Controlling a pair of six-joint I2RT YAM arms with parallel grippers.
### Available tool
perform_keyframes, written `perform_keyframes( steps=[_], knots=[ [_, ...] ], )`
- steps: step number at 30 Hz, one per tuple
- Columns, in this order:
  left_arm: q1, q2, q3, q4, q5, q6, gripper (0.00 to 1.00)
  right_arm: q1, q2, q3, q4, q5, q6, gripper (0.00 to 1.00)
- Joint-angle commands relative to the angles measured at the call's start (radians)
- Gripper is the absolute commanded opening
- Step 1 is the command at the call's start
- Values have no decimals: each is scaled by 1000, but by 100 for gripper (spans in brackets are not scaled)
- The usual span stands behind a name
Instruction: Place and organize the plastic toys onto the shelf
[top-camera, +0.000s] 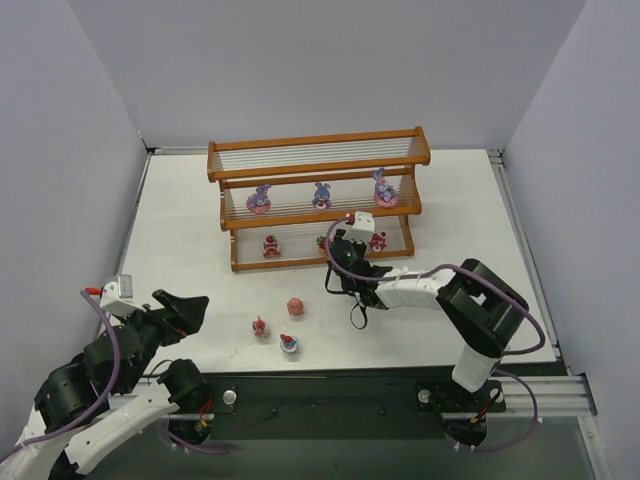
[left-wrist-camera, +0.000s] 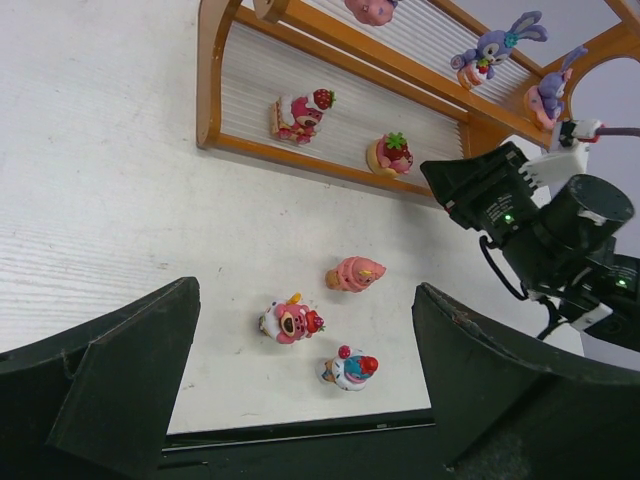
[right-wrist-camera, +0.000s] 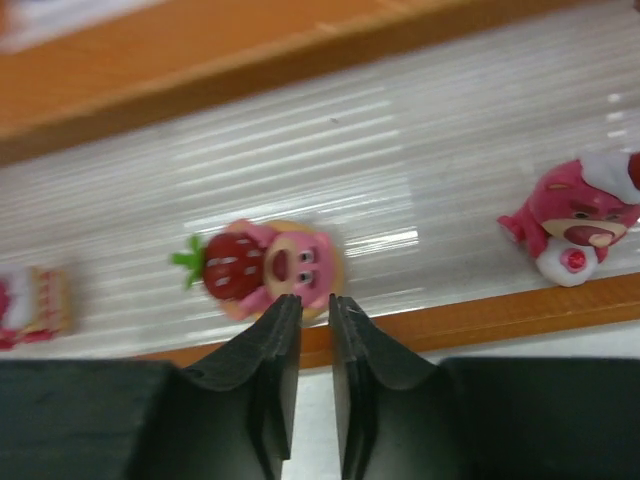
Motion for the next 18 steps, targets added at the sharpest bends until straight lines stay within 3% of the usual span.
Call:
perform_keyframes(
  steps=[1, 3, 9, 15, 18],
  knots=[
    [-12, 2, 31, 0, -18, -3, 97, 61, -135, 30, 12, 13, -80, 26],
    [-11, 0, 30, -1, -21, -5, 97, 86, -177, 38, -32, -13, -77, 33],
    [-11, -12, 31, -1, -21, -7, 97, 211, -234, 115, -313, 1, -43, 67],
    [-12, -21, 30, 2, -18, -3, 97, 345, -257, 72, -360, -4, 14, 83],
    [-14, -18, 30, 3, -17, -2, 97, 408, -259, 52, -373, 28, 38, 86]
  ],
)
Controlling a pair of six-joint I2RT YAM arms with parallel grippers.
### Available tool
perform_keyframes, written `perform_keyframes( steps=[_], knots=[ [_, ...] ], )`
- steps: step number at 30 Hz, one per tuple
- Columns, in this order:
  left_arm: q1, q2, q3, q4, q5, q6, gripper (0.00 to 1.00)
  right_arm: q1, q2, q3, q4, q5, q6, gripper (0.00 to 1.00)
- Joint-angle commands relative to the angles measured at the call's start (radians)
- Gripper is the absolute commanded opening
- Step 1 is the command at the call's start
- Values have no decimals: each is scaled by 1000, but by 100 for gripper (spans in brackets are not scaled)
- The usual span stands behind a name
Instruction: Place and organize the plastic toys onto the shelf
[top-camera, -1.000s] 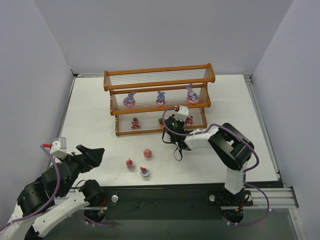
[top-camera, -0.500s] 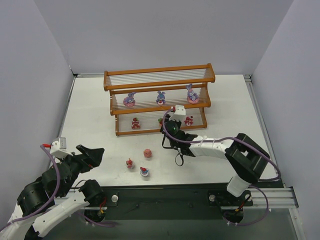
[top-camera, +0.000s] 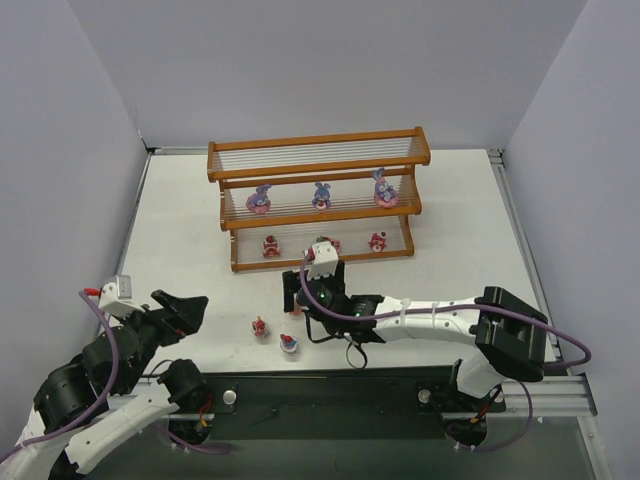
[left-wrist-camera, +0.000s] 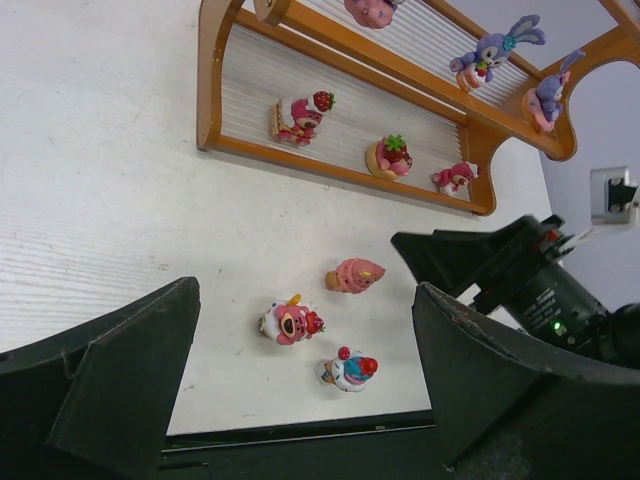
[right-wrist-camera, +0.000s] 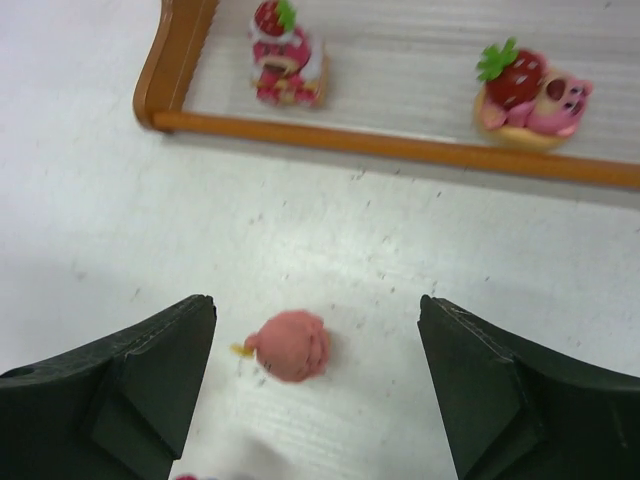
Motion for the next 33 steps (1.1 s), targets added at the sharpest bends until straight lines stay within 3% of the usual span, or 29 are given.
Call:
perform_keyframes(
  steps=[1, 14, 23, 33],
  knots=[
    [-8, -15, 28, 6, -10, 0, 97, 90, -46, -30, -61, 65, 50, 86],
    [-11, -16, 28, 10, -10, 5, 98, 276, -157, -142, -48, 71, 84, 86],
    [-11, -27, 27, 9, -8, 2, 97, 424, 76, 108, -460, 349, 512, 86],
    [-20, -30, 27, 15, 4, 11, 97, 463, 198, 169, -548, 404, 668, 74]
  ],
)
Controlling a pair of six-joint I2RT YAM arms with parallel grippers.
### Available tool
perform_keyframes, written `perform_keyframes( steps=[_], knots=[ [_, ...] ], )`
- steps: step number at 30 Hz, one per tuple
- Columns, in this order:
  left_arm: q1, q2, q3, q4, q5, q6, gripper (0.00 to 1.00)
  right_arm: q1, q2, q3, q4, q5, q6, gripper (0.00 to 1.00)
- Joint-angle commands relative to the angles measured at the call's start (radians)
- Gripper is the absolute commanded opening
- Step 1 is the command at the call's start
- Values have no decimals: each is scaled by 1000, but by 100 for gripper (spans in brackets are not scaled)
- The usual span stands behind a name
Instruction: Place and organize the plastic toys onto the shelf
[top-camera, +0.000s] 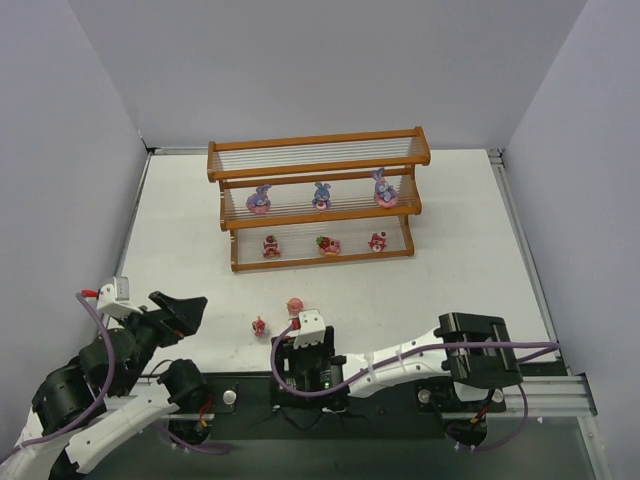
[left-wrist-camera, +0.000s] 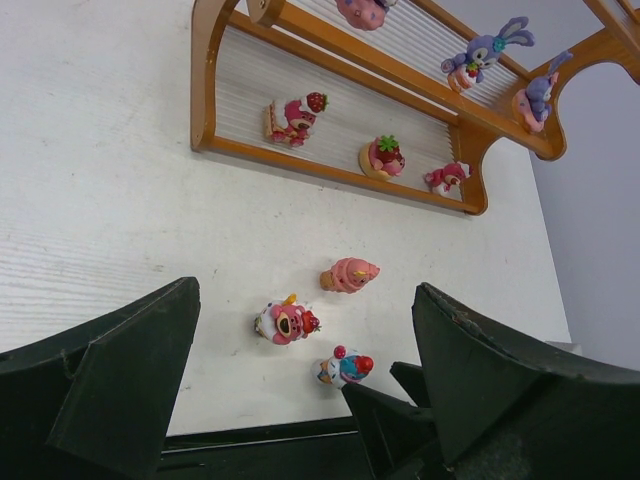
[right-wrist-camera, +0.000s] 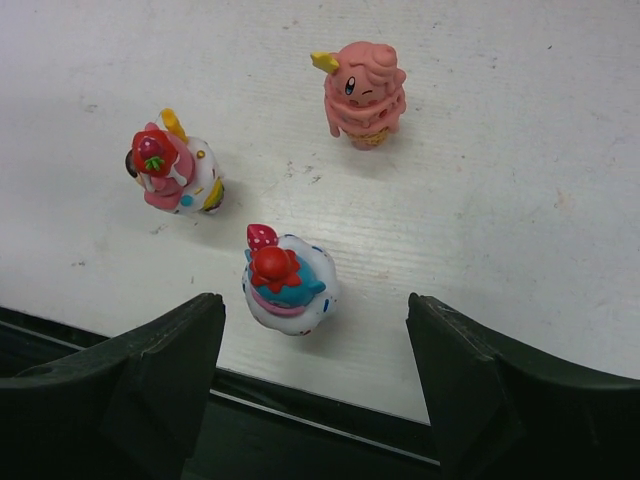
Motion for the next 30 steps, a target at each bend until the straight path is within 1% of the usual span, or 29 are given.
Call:
perform_keyframes(
  steps=[1, 10, 14, 16, 19, 30],
  knots=[
    [-13, -9, 27, 16, 5, 11, 97, 5, 48, 66, -94, 74, 102, 74],
    [-20, -8, 28, 10, 2, 7, 97, -8, 151, 169, -92, 64, 47, 69],
    [-27, -18, 28, 6, -6, 1, 97, -23, 192, 176, -112, 40, 73, 63],
    [-31, -23, 28, 4, -8, -1, 97, -29, 208, 192, -146, 32, 108, 58],
    [-34, -23, 28, 3, -12, -2, 97, -28, 240, 227, -207, 44, 138, 54],
    [-42, -28, 33, -5, -21, -13, 97, -49, 269, 239, -232, 55, 159, 54]
  ],
)
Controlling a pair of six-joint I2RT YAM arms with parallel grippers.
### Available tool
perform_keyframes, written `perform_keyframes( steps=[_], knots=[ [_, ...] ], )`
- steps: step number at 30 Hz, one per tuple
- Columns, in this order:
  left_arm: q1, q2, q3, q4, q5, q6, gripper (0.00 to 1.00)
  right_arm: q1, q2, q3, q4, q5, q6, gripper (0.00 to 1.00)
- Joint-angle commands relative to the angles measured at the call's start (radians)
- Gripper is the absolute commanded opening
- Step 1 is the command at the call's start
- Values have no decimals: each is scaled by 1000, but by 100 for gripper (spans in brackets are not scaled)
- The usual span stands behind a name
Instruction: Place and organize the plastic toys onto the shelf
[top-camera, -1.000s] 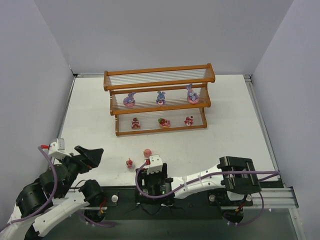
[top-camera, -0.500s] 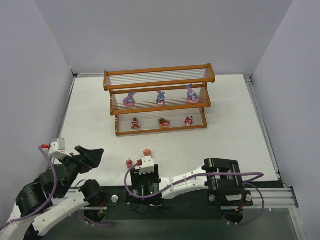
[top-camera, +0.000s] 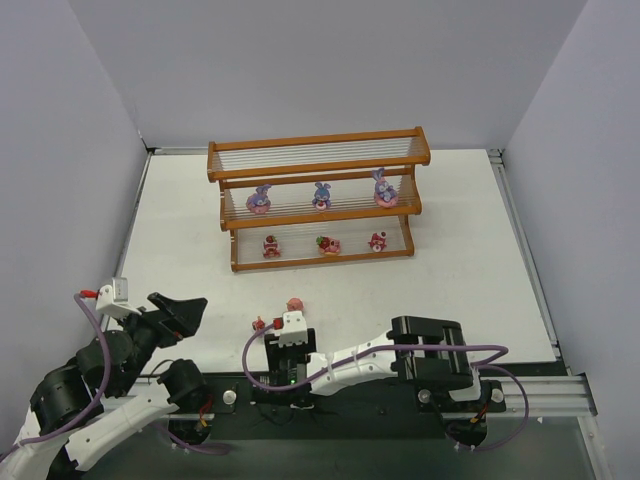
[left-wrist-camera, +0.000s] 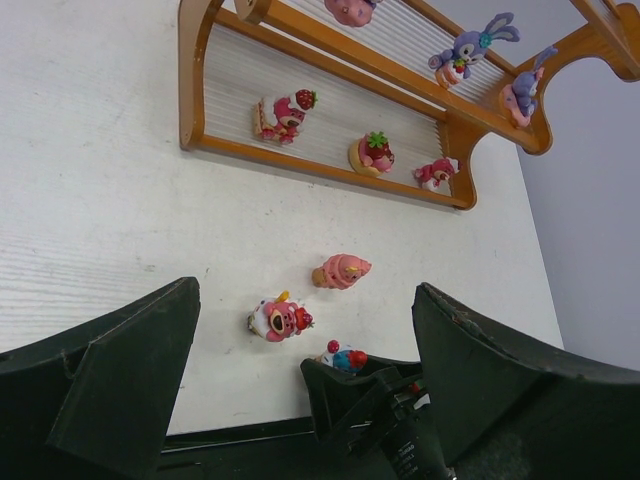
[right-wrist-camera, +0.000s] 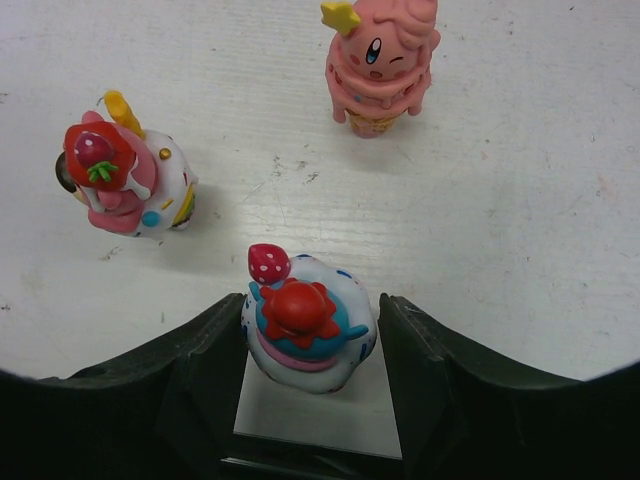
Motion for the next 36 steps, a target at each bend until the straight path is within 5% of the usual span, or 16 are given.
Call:
perform_keyframes(
  steps=[1, 9, 15, 25, 36],
  knots=[
    [-15, -13, 32, -6, -16, -10, 97, -11, 19, 34, -57, 49, 31, 53],
    [-18, -16, 31, -8, -24, -14, 97, -12, 12, 26, -21, 53, -2, 40],
    [-20, -16, 31, -8, -24, -14, 97, -12, 2, 13, 13, 53, -22, 1],
    [-20, -16, 29, -8, -24, -16, 97, -9, -162, -62, 16, 59, -78, 0],
    [-20, -18, 29, -6, -24, -14, 97, -173, -457, -15, -43, -102, -497, 0]
  ],
)
